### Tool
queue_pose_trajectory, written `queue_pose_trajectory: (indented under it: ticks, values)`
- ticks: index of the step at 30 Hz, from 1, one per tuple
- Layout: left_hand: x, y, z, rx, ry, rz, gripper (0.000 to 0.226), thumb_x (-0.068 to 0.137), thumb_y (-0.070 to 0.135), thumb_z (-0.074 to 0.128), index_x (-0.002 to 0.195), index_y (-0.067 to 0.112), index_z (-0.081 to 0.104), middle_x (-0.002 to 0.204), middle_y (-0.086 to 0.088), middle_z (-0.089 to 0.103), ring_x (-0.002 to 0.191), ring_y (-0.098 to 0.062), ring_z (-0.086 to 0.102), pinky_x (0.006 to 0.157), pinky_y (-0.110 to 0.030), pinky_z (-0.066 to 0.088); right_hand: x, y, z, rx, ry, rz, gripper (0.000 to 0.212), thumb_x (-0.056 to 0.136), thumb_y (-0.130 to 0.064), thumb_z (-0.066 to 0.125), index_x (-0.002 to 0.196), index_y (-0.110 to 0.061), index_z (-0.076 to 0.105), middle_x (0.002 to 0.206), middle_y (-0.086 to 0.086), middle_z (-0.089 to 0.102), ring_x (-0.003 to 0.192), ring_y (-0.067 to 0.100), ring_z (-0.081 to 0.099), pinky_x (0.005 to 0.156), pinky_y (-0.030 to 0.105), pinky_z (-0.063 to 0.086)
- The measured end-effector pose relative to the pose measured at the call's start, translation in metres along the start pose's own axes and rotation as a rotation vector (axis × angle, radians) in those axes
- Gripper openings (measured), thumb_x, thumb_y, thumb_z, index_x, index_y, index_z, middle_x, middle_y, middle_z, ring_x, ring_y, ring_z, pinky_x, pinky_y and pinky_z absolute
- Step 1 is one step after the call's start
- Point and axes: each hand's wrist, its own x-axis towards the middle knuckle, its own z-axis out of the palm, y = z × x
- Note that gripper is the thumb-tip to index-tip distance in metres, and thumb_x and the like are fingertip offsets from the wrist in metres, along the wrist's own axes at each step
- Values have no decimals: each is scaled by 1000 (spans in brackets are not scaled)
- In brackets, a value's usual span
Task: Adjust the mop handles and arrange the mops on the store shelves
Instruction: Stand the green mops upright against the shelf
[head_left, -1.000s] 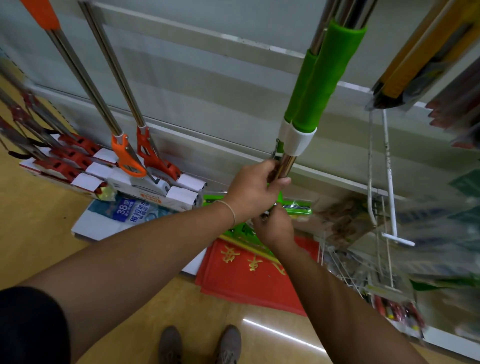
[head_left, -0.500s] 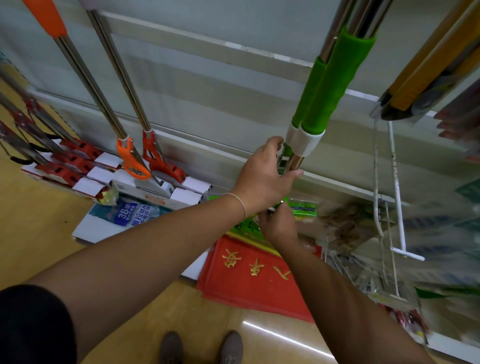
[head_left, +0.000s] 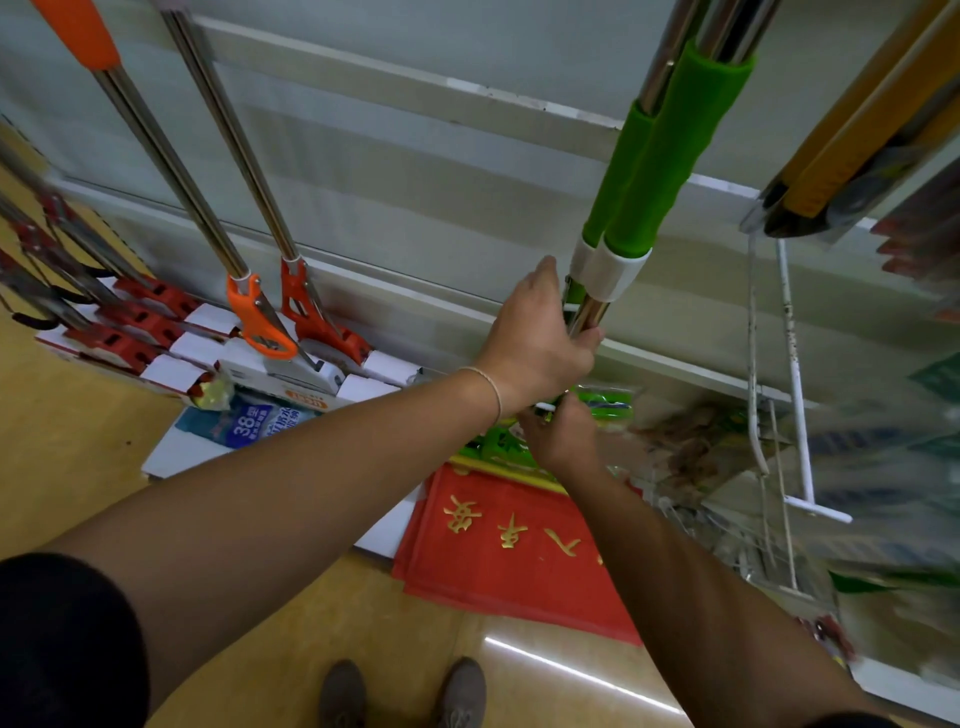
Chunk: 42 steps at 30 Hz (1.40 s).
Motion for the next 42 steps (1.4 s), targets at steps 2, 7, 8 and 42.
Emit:
queue_pose_trajectory:
  ticks: [2,7,8,42]
  values:
    - [2,7,-1,-12,-24,51,49,81,18,68,125,8,49,105,-10,61,94,-28,57,86,-35,48,1,-1,-4,0,-32,-9,51,80,-39,77,109,-3,57,105,19,66,98,37,61,74,42,50]
    - [16,3,-8,-144,-160,-39,43,69,17,60,112,16,57,103,-5,68,99,-27,63,83,-33,52,8,3,-33,124,-313,77,64,79,-6,75,136,-8,45,121,7,60,95,19,59,70,30,48]
    - [17,0,-9,-185,-179,-45,45,67,15,59,112,19,58,107,-5,69,103,-27,64,89,-36,53,11,4,-41,125,-308,93,60,83,1,66,138,-7,45,128,9,58,97,19,59,69,30,48]
    - [60,-5,-8,-146,-279,104,18,90,1,56,99,17,55,83,-4,62,67,-6,51,57,-6,41,24,-48,-78,94,96,-65,34,78,-51,78,89,-18,76,81,2,74,78,21,67,73,33,53]
